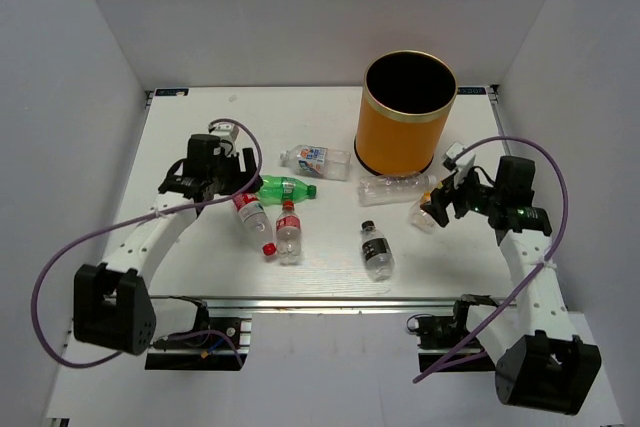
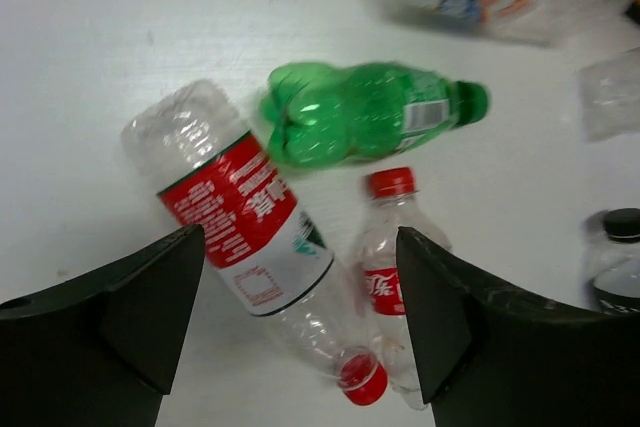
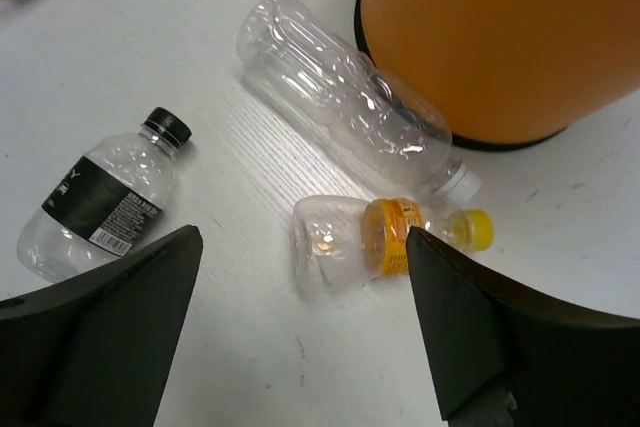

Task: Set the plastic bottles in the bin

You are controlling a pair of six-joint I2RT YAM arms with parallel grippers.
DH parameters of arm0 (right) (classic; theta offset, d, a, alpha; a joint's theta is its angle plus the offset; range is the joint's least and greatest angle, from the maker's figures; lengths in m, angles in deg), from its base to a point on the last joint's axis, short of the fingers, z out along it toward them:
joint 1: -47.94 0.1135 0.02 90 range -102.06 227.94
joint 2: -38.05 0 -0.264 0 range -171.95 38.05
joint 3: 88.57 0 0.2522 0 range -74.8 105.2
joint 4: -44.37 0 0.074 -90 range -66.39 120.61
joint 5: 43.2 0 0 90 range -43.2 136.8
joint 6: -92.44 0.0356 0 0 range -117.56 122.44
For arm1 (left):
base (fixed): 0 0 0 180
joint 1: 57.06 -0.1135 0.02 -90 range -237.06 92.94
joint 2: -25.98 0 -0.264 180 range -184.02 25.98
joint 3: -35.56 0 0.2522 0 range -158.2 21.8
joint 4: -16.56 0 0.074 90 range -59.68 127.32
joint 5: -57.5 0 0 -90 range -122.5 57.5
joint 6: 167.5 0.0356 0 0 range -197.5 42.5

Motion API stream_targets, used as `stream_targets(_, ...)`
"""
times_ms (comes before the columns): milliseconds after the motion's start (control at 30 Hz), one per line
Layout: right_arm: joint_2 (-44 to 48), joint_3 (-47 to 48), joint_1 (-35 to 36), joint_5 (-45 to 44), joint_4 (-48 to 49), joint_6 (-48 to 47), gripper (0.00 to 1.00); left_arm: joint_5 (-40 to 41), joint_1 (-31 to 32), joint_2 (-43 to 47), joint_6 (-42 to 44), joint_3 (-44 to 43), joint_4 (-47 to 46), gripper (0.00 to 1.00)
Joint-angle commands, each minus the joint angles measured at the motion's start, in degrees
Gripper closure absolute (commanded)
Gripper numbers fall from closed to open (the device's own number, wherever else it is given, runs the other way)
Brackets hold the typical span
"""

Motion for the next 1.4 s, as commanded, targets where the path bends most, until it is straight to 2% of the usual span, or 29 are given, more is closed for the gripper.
stream_targets(0,-0.1,1.1,1.5,-8.0,2.4,4.0,0.1,6.0,-0.3,-2.2,-2.7,-2.5,7.4,0.13)
stream_targets(67,-0.4,0.3,2.1,-13.6,6.3,5.0,0.1,7.5,-0.3,-2.2,-3.4,-2.5,7.4,0.12)
stream_targets(100,-0.7,0.4,2.0,-15.1,6.6,5.1,0.1,7.5,-0.3,-2.7,-4.0,-2.5,7.4,0.0)
stream_targets(200,-7.2,3.8,1.6,-19.7,5.6,4.3,0.1,8.9,0.3,-2.7,-4.5,-2.5,8.1,0.0)
stream_targets(233,-11.1,5.1,1.6,-24.0,4.6,6.2,0.1,9.4,0.3,-3.3,-5.1,-2.5,8.7,0.0)
stream_targets(300,-17.5,10.8,1.6,-27.0,-0.2,11.0,0.14,9.4,0.3,-3.3,-5.1,-2.5,8.7,0.0)
stream_targets(367,-22.6,13.2,1.5,-24.7,-2.8,12.2,0.15,9.4,0.3,-3.3,-5.1,-2.5,8.7,0.0)
stream_targets(433,-21.6,11.8,2.0,-25.7,-0.3,14.3,0.15,8.7,0.3,-2.2,-5.1,-2.5,8.7,0.0)
stream_targets(467,-21.3,9.4,2.0,-26.7,0.9,15.0,0.1,8.2,0.3,-2.2,-5.1,-2.5,8.2,0.0)
stream_targets(500,-21.1,8.8,2.0,-27.6,3.4,16.2,0.1,7.5,0.3,-1.7,-5.1,-2.5,8.1,0.0)
stream_targets(700,-25.6,9.1,2.2,-22.5,1.0,25.7,0.1,6.4,0.3,-0.5,-5.1,-2.5,7.6,0.0)
stream_targets(967,-28.0,6.0,3.9,-26.1,4.2,31.4,0.1,5.3,0.3,0.0,-5.1,-2.5,7.1,0.0)
stream_targets(1100,-28.4,3.4,4.7,-28.4,9.2,33.8,0.1,5.3,0.3,0.5,-5.1,-2.0,7.1,0.0)
stream_targets(1267,-31.5,3.6,5.9,-31.7,8.7,34.0,0.1,5.3,0.3,0.5,-5.1,-2.0,6.6,0.0)
stream_targets(1367,-32.7,3.6,6.0,-34.3,7.6,32.8,0.1,2.4,0.3,0.5,-4.0,-2.0,5.9,0.0)
